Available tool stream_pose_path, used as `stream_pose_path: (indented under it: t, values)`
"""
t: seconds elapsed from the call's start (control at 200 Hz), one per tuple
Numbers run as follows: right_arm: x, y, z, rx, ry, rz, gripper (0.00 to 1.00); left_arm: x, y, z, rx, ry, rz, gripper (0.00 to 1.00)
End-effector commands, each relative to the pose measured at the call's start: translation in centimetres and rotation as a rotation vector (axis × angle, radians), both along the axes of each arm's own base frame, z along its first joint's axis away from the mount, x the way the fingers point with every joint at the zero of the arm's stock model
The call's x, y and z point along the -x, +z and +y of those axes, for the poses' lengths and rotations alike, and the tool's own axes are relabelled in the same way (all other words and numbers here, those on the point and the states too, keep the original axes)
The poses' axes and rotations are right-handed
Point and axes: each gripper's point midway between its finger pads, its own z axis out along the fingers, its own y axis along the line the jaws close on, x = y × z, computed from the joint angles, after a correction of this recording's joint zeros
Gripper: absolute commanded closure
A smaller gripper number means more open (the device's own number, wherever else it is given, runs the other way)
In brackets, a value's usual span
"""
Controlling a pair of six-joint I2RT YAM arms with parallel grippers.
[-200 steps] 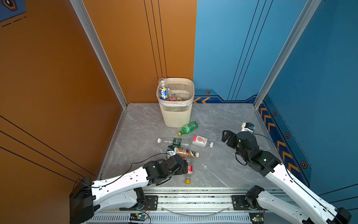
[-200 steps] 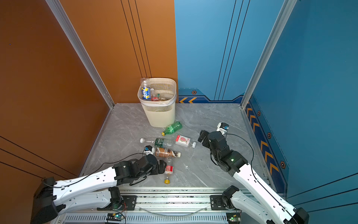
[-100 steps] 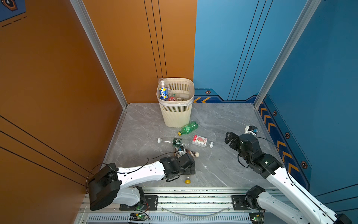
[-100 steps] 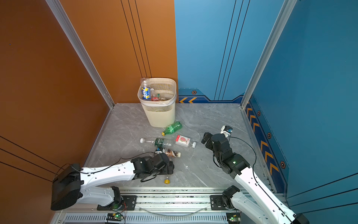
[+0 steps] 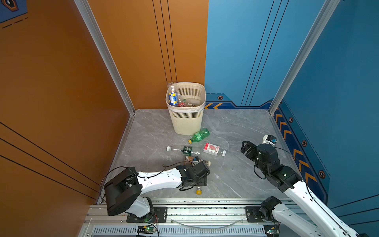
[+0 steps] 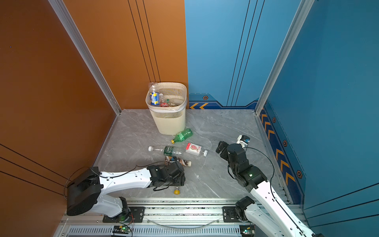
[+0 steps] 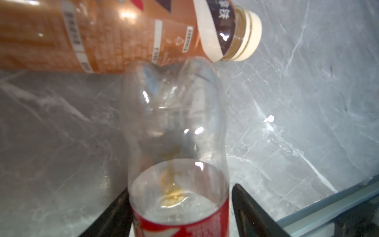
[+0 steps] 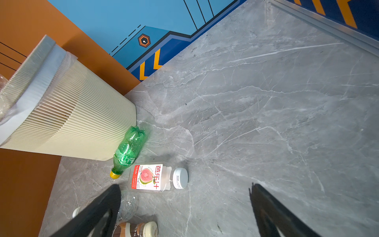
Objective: Put the plastic bottles in the bin
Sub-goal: 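Grasp the clear red-label yellow-capped bottle with the left gripper and lift it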
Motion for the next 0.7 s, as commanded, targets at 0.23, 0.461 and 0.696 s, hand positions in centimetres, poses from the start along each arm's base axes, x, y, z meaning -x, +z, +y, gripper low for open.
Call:
stream_pose_path:
  t: [0.23, 0.461, 0.696]
  values:
    - [0.4, -0.9, -0.3, -0.016, -0.009, 0.024, 0.01, -0.4, 3.7, 0.0, 0.069, -0.015, -0.054, 0.39]
    - [0.3, -0.8, -0.2, -0.022, -0.006, 0.02, 0.0, -2.1, 12.2, 0.2, 0.163, -0.06, -0.241, 0.39]
    - [0.5, -0.6, -0.2, -0.027, -0.001, 0.019, 0.0, -6.6, 22.0, 2.8, 0.238, -0.049, -0.422, 0.39]
